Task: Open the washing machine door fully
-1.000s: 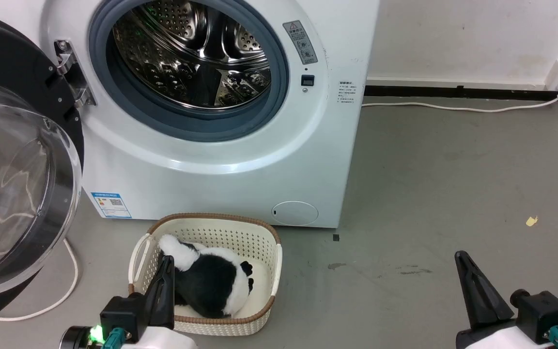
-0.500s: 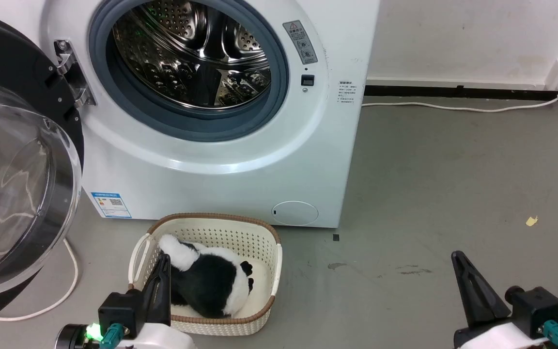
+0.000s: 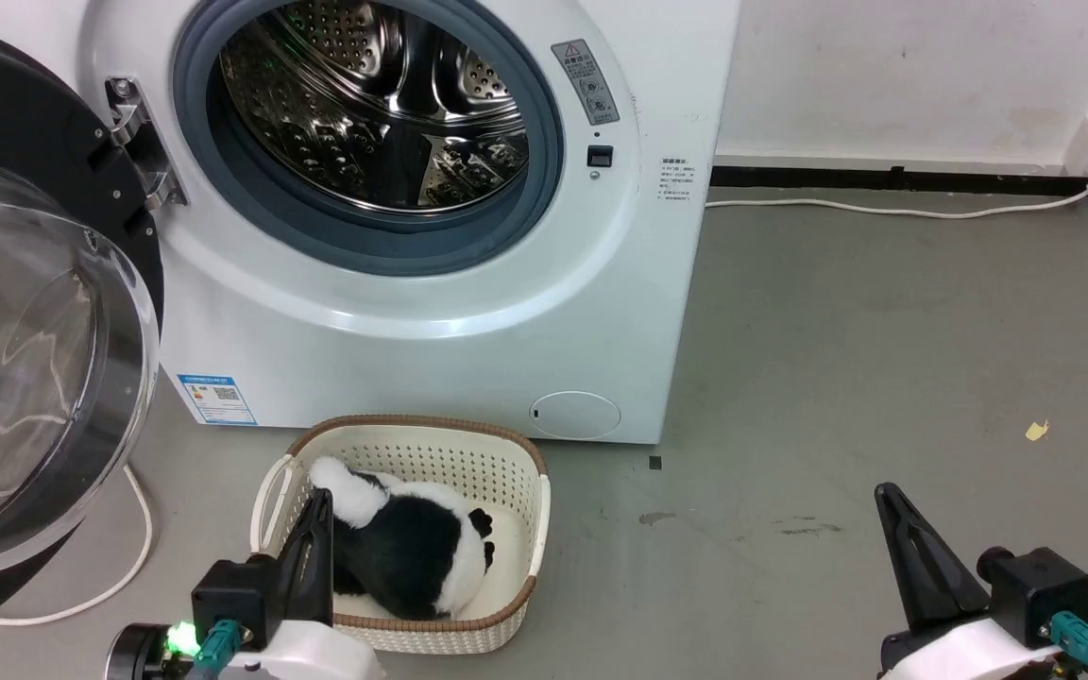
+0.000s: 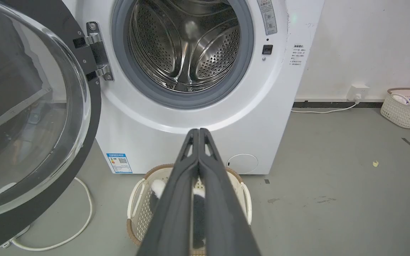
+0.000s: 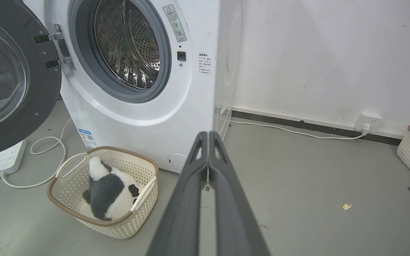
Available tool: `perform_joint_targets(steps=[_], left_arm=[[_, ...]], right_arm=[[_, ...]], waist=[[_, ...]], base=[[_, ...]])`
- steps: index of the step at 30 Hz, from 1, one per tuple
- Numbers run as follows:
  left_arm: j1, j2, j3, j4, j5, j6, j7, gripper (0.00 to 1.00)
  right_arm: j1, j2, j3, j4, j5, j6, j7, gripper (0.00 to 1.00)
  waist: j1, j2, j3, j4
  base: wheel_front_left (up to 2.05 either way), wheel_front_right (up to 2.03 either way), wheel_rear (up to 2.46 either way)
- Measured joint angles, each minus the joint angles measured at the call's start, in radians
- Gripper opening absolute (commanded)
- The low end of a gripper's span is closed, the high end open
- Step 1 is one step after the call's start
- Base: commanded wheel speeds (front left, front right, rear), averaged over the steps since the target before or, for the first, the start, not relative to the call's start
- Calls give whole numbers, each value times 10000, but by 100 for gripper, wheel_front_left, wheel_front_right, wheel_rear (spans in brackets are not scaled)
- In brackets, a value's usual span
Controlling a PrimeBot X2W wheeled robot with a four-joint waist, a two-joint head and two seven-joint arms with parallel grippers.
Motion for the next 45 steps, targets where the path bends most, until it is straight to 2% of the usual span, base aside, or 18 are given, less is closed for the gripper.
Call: perform_joint_targets(steps=[45], left_arm=[[-132,-313,616,-314,702,-272,918,0]], right_arm=[[-389,2,176,8,-253,0,955,0]], waist=[[0,1,7,0]], base=[[0,0,0]])
